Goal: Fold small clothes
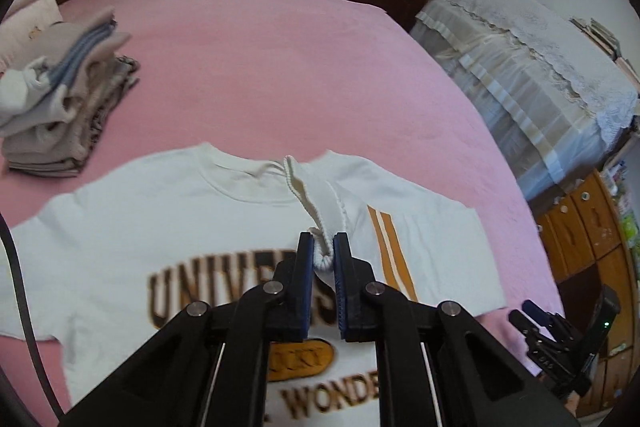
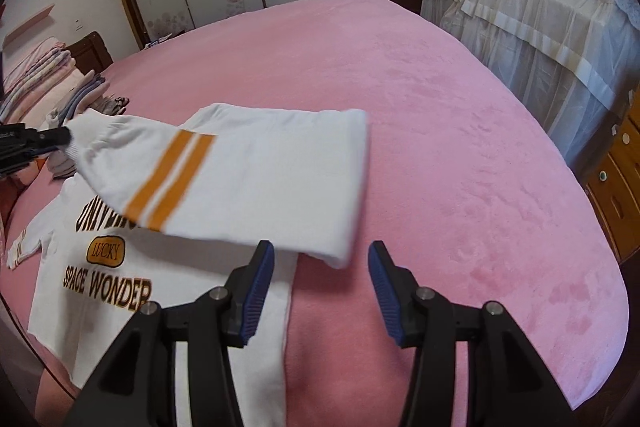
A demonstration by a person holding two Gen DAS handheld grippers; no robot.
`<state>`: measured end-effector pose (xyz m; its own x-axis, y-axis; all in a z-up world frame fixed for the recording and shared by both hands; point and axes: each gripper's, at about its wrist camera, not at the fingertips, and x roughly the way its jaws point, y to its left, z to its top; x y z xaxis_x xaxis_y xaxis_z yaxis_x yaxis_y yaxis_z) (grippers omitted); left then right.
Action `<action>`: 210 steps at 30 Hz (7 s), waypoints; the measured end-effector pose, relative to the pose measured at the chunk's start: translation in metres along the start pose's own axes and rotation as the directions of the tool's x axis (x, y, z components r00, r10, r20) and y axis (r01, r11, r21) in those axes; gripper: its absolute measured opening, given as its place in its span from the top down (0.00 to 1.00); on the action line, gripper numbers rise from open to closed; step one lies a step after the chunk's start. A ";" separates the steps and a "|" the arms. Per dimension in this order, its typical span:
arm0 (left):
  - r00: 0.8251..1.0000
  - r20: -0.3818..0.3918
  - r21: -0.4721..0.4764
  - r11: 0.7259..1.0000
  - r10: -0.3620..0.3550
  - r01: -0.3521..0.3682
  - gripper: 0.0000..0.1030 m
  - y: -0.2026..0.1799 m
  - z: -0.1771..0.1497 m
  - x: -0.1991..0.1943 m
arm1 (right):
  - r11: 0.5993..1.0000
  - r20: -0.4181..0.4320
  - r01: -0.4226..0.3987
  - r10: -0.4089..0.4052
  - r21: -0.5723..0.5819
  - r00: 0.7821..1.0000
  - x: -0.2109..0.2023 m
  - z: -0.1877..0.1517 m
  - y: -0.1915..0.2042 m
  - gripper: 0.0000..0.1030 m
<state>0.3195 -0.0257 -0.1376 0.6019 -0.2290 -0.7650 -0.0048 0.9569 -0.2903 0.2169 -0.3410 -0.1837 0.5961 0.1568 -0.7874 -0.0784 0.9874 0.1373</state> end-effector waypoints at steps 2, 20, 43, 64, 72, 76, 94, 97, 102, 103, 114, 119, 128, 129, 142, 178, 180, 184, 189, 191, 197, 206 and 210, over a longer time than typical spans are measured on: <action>0.999 0.006 -0.009 0.999 0.046 -0.046 0.93 0.022 0.005 -0.001 | 1.000 -0.018 -0.006 0.006 0.015 1.000 0.007 0.000 -0.003 0.50; 0.986 -0.052 -0.147 0.975 0.159 -0.165 0.93 0.116 -0.034 0.023 | 0.987 -0.109 -0.023 0.005 -0.159 0.994 0.060 0.005 0.045 0.50; 0.977 -0.065 -0.227 0.950 0.203 -0.213 0.92 0.150 -0.072 0.042 | 0.993 -0.195 -0.108 0.098 -0.038 0.976 0.072 0.009 0.031 0.75; 0.976 -0.036 -0.178 0.960 0.215 -0.218 0.25 0.170 -0.061 0.015 | 0.996 -0.135 -0.086 0.083 -0.020 0.987 0.041 0.039 0.029 0.55; 0.975 -0.216 -0.184 0.978 0.054 -0.095 0.51 0.184 -0.035 0.079 | 0.997 -0.115 -0.080 0.080 0.002 0.990 0.088 0.106 0.024 0.55; 0.972 -0.232 -0.170 0.983 0.032 -0.073 0.51 0.180 -0.031 0.096 | 0.993 -0.163 -0.084 0.097 0.086 0.982 0.129 0.129 0.012 0.55; 0.927 -0.162 -0.003 0.939 0.339 -0.343 0.81 0.135 -0.041 0.118 | 0.994 -0.194 0.072 -0.087 -0.083 0.977 0.188 0.134 0.037 0.95; 0.928 -0.158 -0.034 0.937 0.338 -0.348 0.62 0.145 -0.041 0.107 | 0.987 -0.181 0.119 -0.138 -0.111 0.974 0.177 0.134 0.044 0.87; 0.926 -0.122 -0.086 0.925 0.358 -0.369 0.28 0.152 -0.037 0.074 | 0.978 -0.119 0.133 -0.153 -0.161 0.981 0.136 0.131 0.063 0.71; 0.930 -0.101 -0.095 0.927 0.354 -0.364 0.28 0.151 -0.036 0.064 | 0.978 -0.104 0.126 -0.145 -0.168 0.984 0.124 0.129 0.068 0.71; 0.970 -0.087 -0.199 0.950 0.228 -0.242 0.28 0.155 -0.045 -0.030 | 0.981 -0.077 0.010 -0.025 -0.193 0.997 0.033 0.087 0.119 0.71; 0.946 -0.062 -0.103 0.941 0.317 -0.322 0.28 0.144 -0.066 -0.068 | 0.978 -0.050 -0.013 0.003 -0.206 0.999 0.005 0.061 0.149 0.71; 0.937 0.036 -0.063 0.936 0.349 -0.346 0.12 0.126 -0.096 -0.134 | 0.984 0.014 -0.008 0.011 -0.176 1.000 -0.026 0.035 0.194 0.71; 0.933 0.036 -0.072 0.932 0.358 -0.355 0.12 0.128 -0.098 -0.139 | 0.984 0.015 -0.022 0.025 -0.178 1.000 -0.029 0.033 0.201 0.71; 0.906 0.020 -0.158 0.897 0.422 -0.414 0.11 0.186 -0.117 -0.184 | 0.945 0.028 -0.152 0.167 -0.288 0.986 -0.049 0.024 0.310 0.71; 0.867 -0.356 -0.786 0.389 0.349 -0.480 0.28 0.512 -0.178 -0.174 | 0.740 -0.227 -0.410 0.342 -0.534 0.912 0.030 -0.010 0.550 0.71; 0.857 -0.369 -0.799 0.348 0.359 -0.490 0.28 0.522 -0.179 -0.168 | 0.741 -0.227 -0.403 0.332 -0.538 0.915 0.032 -0.013 0.545 0.71; 0.837 -0.410 -0.832 0.228 0.361 -0.506 0.34 0.544 -0.191 -0.158 | 0.748 -0.223 -0.388 0.317 -0.538 0.922 0.035 -0.013 0.535 0.71; 0.826 -0.421 -0.845 0.170 0.376 -0.508 0.57 0.553 -0.199 -0.147 | 0.767 -0.214 -0.375 0.308 -0.520 0.927 0.038 -0.010 0.519 0.71; 0.818 -0.421 -0.829 0.200 0.393 -0.523 0.80 0.549 -0.193 -0.145 | 0.776 -0.212 -0.372 0.305 -0.510 0.928 0.040 -0.010 0.512 0.71; 0.786 -0.431 -0.748 0.312 0.443 -0.586 0.95 0.530 -0.171 -0.138 | 0.812 -0.216 -0.331 0.256 -0.481 0.942 0.052 -0.011 0.496 0.71; 0.777 -0.411 -0.700 0.381 0.476 -0.604 0.96 0.517 -0.163 -0.151 | 0.845 -0.186 -0.251 0.182 -0.473 0.966 0.062 -0.006 0.488 0.71; 0.775 -0.392 -0.686 0.403 0.495 -0.605 0.96 0.514 -0.163 -0.157 | 0.857 -0.146 -0.175 0.118 -0.485 0.982 0.063 -0.003 0.488 0.71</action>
<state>0.0928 0.4734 -0.2608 0.1510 0.2266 -0.9622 -0.9142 0.4023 -0.0488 0.2135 0.1512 -0.1686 0.4596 0.2738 -0.8449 -0.5592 0.8283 -0.0357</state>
